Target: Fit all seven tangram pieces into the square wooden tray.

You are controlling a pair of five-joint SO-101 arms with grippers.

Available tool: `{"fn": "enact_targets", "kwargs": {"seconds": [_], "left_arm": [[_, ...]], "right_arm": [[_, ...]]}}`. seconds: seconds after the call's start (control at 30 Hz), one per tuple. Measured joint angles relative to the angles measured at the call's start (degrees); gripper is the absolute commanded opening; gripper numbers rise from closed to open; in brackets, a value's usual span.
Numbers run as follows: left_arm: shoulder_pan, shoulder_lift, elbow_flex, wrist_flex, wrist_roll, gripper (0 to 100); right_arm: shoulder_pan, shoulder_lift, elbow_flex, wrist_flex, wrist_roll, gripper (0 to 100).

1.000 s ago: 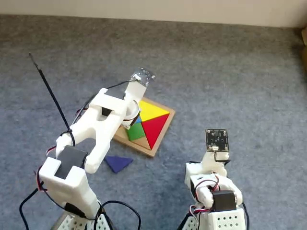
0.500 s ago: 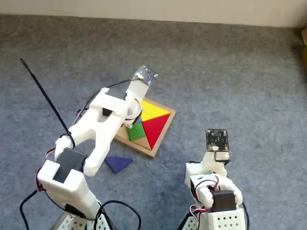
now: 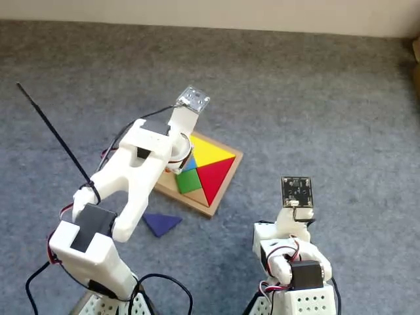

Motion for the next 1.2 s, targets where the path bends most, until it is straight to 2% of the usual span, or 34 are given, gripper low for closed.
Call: {"fn": "enact_targets", "kwargs": {"seconds": [0.5,0.87,1.2], "left_arm": [[2.9,-12.75,6.24,0.53,-0.18,13],[-6.95,-13.01,6.95,-6.15,-0.18,13],[-7.3,-13.1,13.36,-13.01,-0.18,13]], "right_arm": [[0.0,0.0,0.0,0.0,0.0,0.7],[0.0,0.0,0.0,0.0,0.0,0.7],[0.0,0.0,0.0,0.0,0.0,0.7]]}}
